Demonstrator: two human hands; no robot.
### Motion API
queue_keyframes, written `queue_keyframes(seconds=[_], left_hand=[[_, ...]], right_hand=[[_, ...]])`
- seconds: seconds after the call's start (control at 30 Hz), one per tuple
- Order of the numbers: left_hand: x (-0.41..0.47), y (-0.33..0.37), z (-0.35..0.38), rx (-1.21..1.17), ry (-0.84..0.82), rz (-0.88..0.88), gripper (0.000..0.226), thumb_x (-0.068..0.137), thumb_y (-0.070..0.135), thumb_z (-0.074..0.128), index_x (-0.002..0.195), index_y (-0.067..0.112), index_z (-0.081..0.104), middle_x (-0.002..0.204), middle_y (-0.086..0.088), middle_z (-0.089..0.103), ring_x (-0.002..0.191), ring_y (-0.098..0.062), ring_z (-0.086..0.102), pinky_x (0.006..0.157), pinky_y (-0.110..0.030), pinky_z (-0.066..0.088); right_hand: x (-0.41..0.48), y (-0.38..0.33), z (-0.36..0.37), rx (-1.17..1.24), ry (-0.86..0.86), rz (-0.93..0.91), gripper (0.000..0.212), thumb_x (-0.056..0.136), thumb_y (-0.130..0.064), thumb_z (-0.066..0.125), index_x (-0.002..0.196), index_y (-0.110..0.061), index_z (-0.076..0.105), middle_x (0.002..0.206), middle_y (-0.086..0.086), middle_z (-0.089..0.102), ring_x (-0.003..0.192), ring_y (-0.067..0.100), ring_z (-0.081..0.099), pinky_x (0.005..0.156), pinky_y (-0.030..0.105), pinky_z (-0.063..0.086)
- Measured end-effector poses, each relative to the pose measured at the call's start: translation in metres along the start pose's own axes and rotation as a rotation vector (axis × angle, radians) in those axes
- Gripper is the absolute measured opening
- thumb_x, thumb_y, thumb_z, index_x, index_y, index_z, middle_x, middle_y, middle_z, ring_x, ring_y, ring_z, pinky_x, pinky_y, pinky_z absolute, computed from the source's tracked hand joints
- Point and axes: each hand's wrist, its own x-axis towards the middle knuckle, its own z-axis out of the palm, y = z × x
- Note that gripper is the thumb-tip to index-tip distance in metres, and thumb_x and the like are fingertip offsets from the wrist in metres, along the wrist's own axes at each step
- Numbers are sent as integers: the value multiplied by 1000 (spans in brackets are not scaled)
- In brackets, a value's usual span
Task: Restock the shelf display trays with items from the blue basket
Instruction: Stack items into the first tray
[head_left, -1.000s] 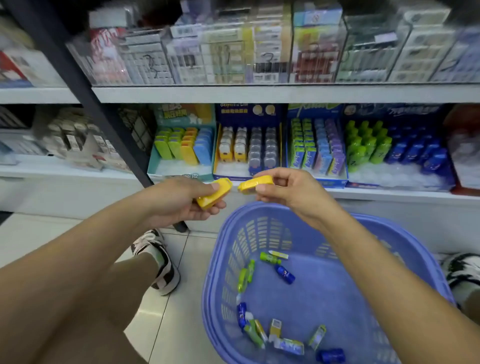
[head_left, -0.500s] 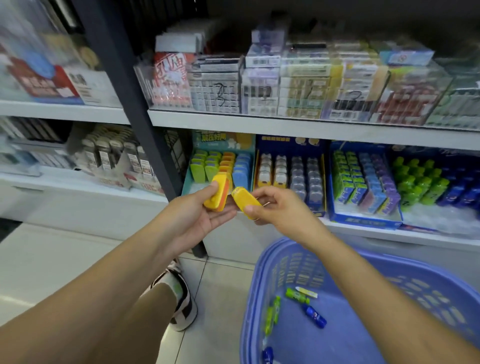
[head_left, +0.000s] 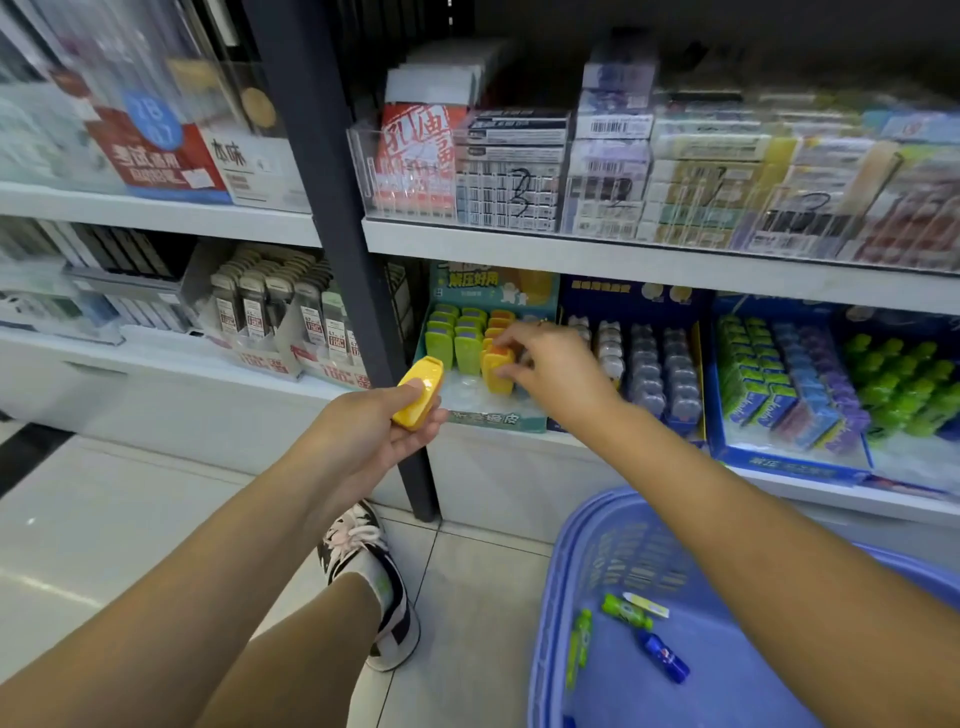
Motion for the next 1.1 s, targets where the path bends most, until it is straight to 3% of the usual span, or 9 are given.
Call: queue_keyframes(seconds=[0.13,0.33,0.53,0.67,0.73,0.83,0.93,1.0,1.1], left_hand=[[-1,1,1,-36,-50,7,25,95,8,52,115,-6,52,99,-14,65,83,-20,69,62,-21,58],[0,1,3,-43,-48,37,16,94,9,54,108,1,53,102,-13,58,88,-22,66,70,-23,59],[2,5,4,-41,-35,55,16,92,10,58,105,0,57,99,-12,60,83,-19,67,65,-20,58],[4,5,7,-19,-7,64,20,87,6,63,104,-2,58,99,-11,62,82,-16,65,65,-17,58],[3,3,7,94,24,96,14,84,6,67,96,2,60,89,-8,63,75,-13,62,61,-13,55],[3,-1,6,421,110,212,12,80,8,72,89,8,64,75,-4,61,63,-10,55,54,-11,50],[4,-5,9,694,115,331,19,76,5,76,91,10,65,73,-1,64,60,-8,56,53,-9,48],[6,-5,14,747,101,391,24,72,3,79,90,10,64,77,-1,66,65,-9,60,61,-14,51],[7,-4,23,748,106,469,31,69,5,81,91,11,61,80,0,66,69,-10,63,66,-19,53]], right_hand=[[-2,4,12,-34,-31,1,29,88,-16,62,116,-9,61,114,12,62,100,28,59,85,31,44],[5,-1,16,-177,-38,-70,28,94,-14,49,117,-6,62,116,16,53,102,31,53,79,26,37],[6,-4,19,-460,-103,-139,20,97,-8,42,108,-1,58,109,15,48,96,33,56,80,40,50],[-7,-16,15,-556,50,-162,12,82,-15,62,87,-10,71,87,5,64,85,23,62,59,27,44],[-11,-15,12,-686,85,-187,17,83,-21,61,94,-12,70,102,4,64,95,20,59,56,28,42],[-7,-9,7,-497,-75,-113,32,95,-12,45,126,-13,54,139,10,34,123,29,36,80,34,44],[-11,-19,-12,-81,-14,-120,47,93,-16,52,139,-21,45,141,10,34,122,25,38,100,30,34],[-14,-28,-23,120,-106,-143,60,88,-23,61,142,-29,36,133,5,45,102,12,49,88,22,38],[-20,-37,-33,57,-195,-210,54,84,-22,67,134,-29,48,107,-7,61,75,0,53,69,7,35]])
